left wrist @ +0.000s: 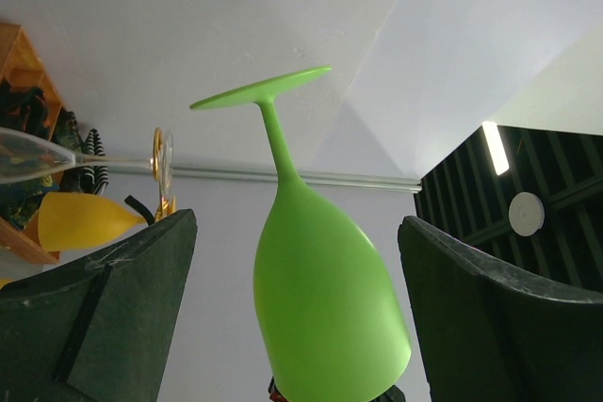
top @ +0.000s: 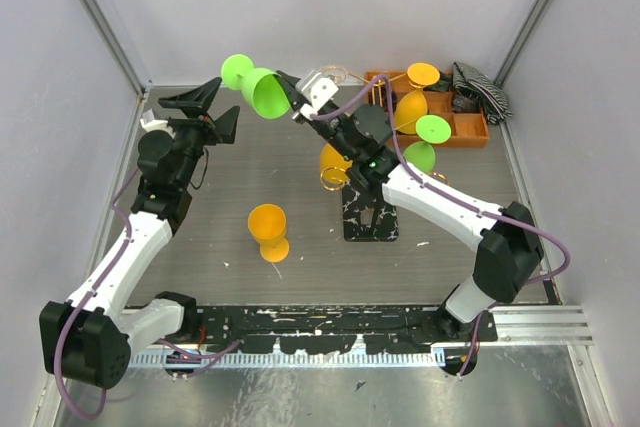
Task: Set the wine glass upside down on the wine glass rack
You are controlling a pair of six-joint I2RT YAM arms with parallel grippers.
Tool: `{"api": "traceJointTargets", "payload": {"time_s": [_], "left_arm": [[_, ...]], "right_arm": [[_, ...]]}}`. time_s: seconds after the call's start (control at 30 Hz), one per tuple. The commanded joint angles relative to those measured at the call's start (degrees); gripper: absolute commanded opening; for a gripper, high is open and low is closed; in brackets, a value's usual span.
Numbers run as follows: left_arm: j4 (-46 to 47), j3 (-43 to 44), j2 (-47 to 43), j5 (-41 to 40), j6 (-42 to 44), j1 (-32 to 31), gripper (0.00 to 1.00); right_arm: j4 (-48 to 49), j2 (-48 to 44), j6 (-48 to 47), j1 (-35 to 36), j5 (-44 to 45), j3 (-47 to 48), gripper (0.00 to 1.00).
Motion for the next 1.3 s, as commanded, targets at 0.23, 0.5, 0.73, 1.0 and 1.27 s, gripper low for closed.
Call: {"api": "traceJointTargets", "payload": {"time_s": [0.23, 0.5, 0.73, 1.0, 1.27], "left_arm": [[0.8, -0.8, 0.4, -0.3, -1.1, -0.6, 0.92], [2.1, -0.8, 1.8, -0.4, -1.7, -0.6, 0.85], [4.3, -0.4, 3.3, -0.4, -1.9, -0.7, 0.76], [6.4, -0.7, 5.3, -0.2, -2.7, -0.7, 0.64], [10.1, -0.2, 8.0, 0.0, -3.5, -0.7, 0.57]], "right_arm": [[6.3, 0.4, 1.0, 3.4, -0.6, 1.2, 0.01], [6.0, 1.3, 1.1, 4.5, -1.0, 0.9, 0.01], [5.7, 1.6, 0.7, 4.7, -0.1, 0.9, 0.01], [5.0, 1.5, 0.5, 4.8, -0.9, 0.3, 0.01], [3.8, 0.5, -1.0, 4.8, -0.4, -0.7, 0.01]]}}
